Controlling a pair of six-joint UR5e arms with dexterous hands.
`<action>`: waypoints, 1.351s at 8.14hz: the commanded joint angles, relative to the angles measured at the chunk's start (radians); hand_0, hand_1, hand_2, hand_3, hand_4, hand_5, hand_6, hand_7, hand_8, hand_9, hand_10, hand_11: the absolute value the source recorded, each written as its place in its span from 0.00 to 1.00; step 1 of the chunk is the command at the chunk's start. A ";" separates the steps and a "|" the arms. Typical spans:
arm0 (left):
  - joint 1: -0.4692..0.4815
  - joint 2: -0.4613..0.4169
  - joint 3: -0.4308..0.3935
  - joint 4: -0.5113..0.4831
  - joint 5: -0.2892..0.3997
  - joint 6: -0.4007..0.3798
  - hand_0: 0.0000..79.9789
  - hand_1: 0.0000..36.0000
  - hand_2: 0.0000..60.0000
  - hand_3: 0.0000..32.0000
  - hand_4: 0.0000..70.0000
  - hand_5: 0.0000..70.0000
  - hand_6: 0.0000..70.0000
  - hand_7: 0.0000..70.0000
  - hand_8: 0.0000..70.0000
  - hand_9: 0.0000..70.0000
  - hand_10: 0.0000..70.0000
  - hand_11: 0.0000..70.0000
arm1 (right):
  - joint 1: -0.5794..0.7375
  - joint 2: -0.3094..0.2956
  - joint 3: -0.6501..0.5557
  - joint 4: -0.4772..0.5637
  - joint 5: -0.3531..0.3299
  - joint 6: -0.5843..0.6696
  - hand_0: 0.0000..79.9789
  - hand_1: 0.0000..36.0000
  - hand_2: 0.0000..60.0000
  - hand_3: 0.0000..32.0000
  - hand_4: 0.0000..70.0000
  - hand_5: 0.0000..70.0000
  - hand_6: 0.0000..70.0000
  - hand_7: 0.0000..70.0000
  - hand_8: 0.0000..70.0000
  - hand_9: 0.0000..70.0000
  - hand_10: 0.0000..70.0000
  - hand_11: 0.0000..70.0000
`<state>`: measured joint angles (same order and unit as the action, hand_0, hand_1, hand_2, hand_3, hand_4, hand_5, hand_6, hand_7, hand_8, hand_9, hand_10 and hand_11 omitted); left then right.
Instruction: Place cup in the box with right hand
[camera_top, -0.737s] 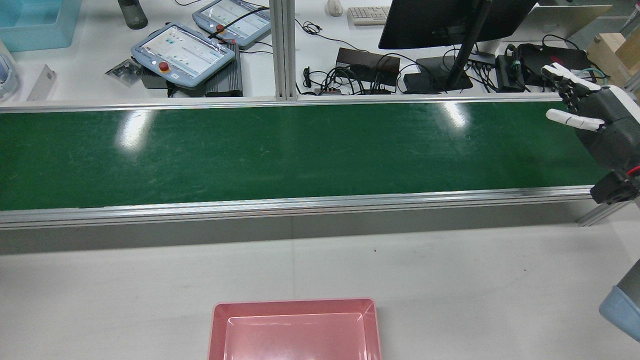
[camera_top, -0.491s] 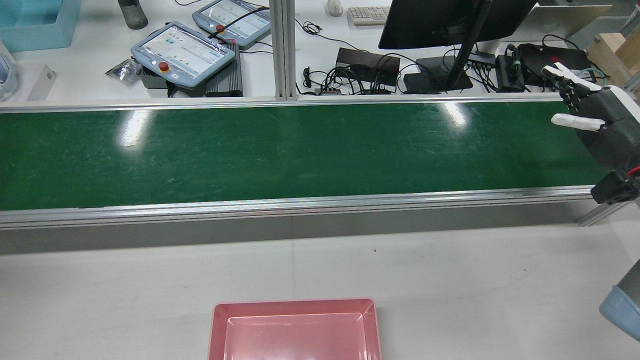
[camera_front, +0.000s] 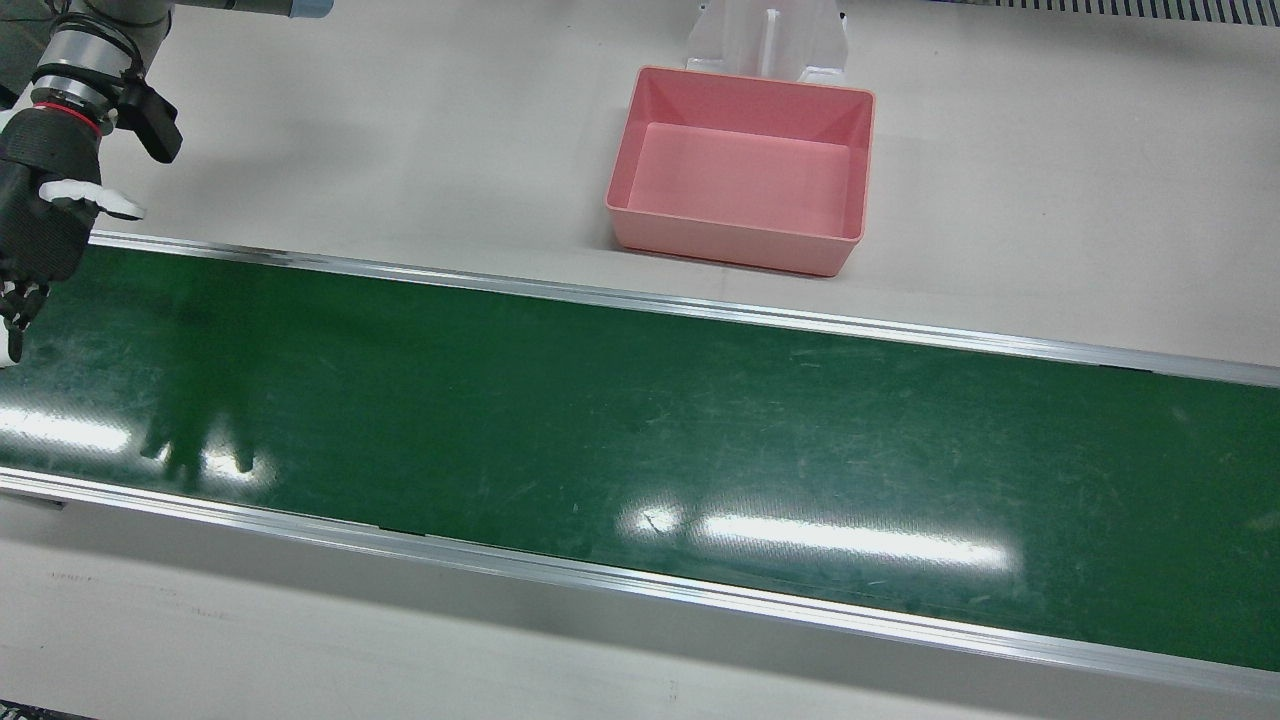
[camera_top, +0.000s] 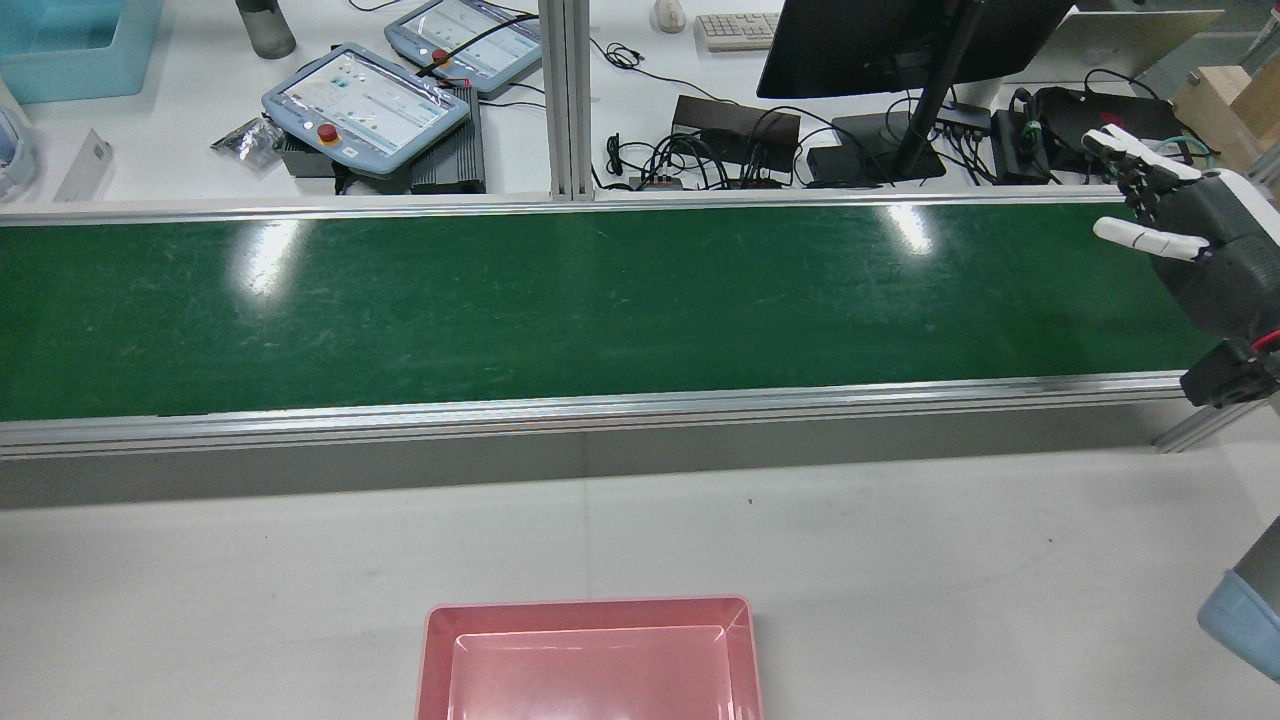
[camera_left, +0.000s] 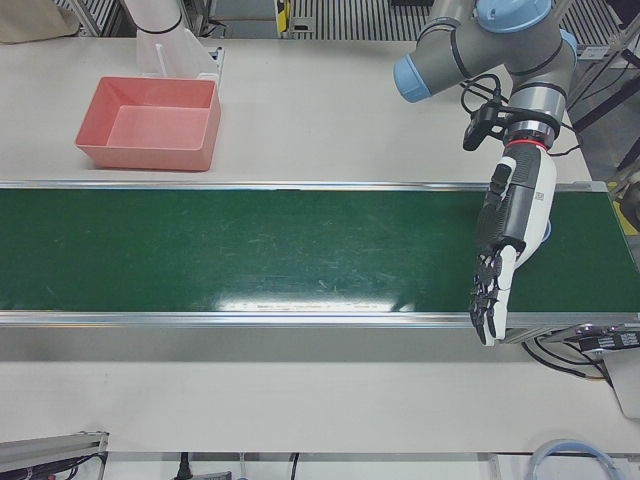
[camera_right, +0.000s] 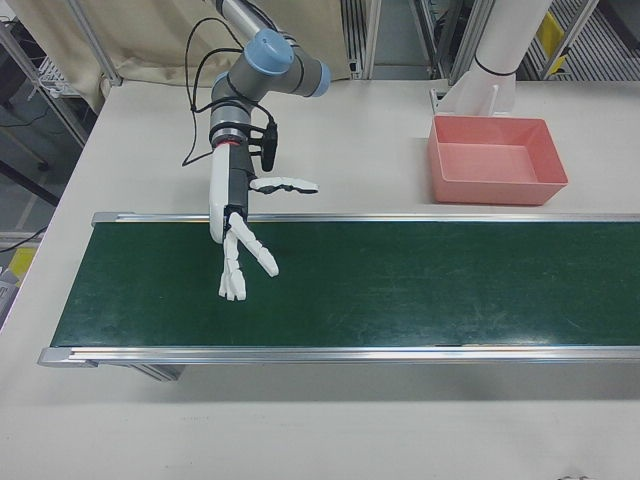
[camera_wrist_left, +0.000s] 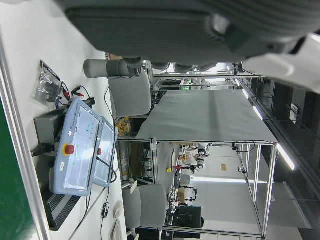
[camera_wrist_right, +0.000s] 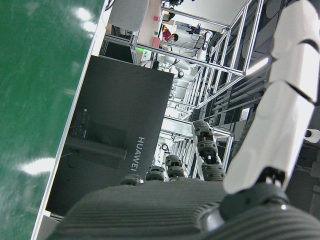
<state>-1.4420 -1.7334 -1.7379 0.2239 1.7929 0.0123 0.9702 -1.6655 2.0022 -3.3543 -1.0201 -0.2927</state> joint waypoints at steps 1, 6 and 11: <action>0.000 0.001 0.001 -0.001 0.000 0.000 0.00 0.00 0.00 0.00 0.00 0.00 0.00 0.00 0.00 0.00 0.00 0.00 | 0.089 0.016 0.007 -0.001 -0.029 -0.003 0.57 0.39 0.22 0.00 0.07 0.05 0.06 0.17 0.03 0.09 0.00 0.01; 0.000 0.002 -0.002 0.000 0.000 0.000 0.00 0.00 0.00 0.00 0.00 0.00 0.00 0.00 0.00 0.00 0.00 0.00 | 0.120 0.067 -0.092 0.001 -0.046 -0.013 0.52 0.35 0.34 0.00 0.12 0.04 0.08 0.29 0.04 0.12 0.02 0.04; 0.000 0.002 0.000 -0.001 -0.001 0.000 0.00 0.00 0.00 0.00 0.00 0.00 0.00 0.00 0.00 0.00 0.00 0.00 | 0.162 0.101 -0.066 -0.002 -0.075 -0.022 0.58 0.42 0.32 0.00 0.17 0.05 0.09 0.34 0.03 0.12 0.00 0.02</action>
<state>-1.4419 -1.7319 -1.7381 0.2228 1.7927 0.0123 1.1263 -1.5799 1.9147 -3.3543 -1.0926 -0.3124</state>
